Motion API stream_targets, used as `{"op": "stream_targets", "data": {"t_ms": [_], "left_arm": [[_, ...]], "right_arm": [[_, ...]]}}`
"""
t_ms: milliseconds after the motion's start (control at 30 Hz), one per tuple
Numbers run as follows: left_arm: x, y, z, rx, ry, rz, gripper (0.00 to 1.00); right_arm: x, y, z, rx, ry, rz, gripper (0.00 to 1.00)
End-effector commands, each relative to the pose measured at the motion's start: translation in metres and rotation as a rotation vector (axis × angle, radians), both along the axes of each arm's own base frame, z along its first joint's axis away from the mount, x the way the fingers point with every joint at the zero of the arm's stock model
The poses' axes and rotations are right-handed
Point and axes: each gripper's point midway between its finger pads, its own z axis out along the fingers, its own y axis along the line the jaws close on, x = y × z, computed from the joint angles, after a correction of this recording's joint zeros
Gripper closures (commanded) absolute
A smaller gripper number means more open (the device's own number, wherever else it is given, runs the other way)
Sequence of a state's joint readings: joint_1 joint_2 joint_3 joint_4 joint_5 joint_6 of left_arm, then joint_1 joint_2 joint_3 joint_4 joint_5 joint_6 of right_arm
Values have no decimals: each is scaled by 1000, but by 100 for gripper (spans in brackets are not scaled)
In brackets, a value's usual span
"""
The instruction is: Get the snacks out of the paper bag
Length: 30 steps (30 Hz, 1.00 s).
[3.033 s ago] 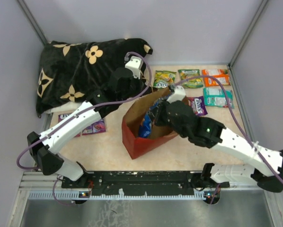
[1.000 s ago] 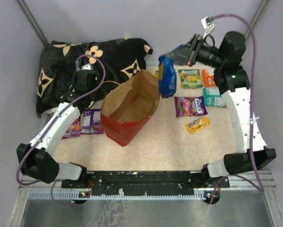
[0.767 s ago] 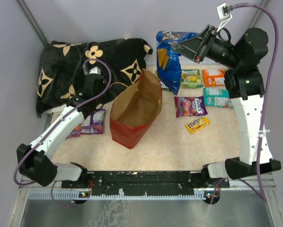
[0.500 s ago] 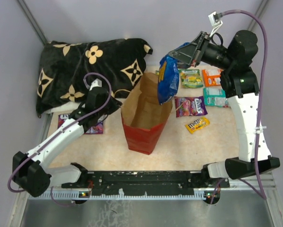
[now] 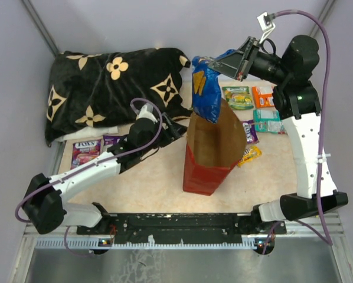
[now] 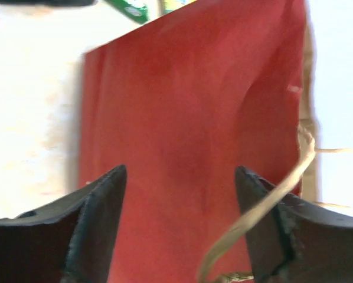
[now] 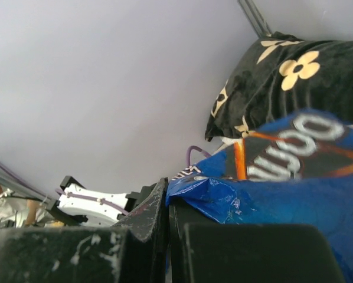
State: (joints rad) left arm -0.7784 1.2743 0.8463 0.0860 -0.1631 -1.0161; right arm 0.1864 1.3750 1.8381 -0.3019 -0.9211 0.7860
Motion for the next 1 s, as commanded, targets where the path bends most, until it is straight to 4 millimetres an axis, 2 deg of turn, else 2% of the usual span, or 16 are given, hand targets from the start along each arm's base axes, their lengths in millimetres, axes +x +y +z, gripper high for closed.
{"op": "stream_targets", "data": {"t_ms": [0, 33, 133, 167, 200, 300, 367, 400, 433, 533, 667, 867, 967], "left_arm": [[4, -25, 43, 23, -155, -120, 4], [4, -24, 43, 67, -169, -133, 1], [0, -10, 40, 237, -167, -171, 0], [-2, -1, 43, 281, -166, -162, 0], [-7, 11, 38, 333, -153, -159, 0], [-21, 46, 47, 378, -206, -102, 0], [-33, 73, 57, 385, -228, -54, 0], [-37, 83, 54, 404, -216, -43, 0], [-43, 92, 58, 406, -218, -35, 0], [-60, 102, 70, 392, -254, -69, 0], [-70, 110, 78, 431, -249, -100, 0], [-81, 155, 110, 455, -304, 38, 0], [-87, 168, 117, 432, -310, 84, 0]], "right_arm": [[-24, 17, 47, 35, -141, 58, 100], [-24, 23, 47, 26, -137, 63, 100], [-23, 39, 51, 8, -131, 75, 100], [-20, 43, 53, 11, -132, 70, 100], [-17, 47, 54, 14, -130, 69, 100], [-9, 63, 55, 17, -122, 70, 100], [-8, 83, 54, 12, -118, 92, 100], [2, 98, 42, -8, -90, 104, 100], [3, 110, 38, -18, -83, 117, 100], [12, 144, 28, -22, -66, 147, 100], [22, 175, 22, 19, -49, 160, 100], [30, 209, 3, 28, -15, 182, 100], [25, 231, -10, 23, -1, 206, 100]]}}
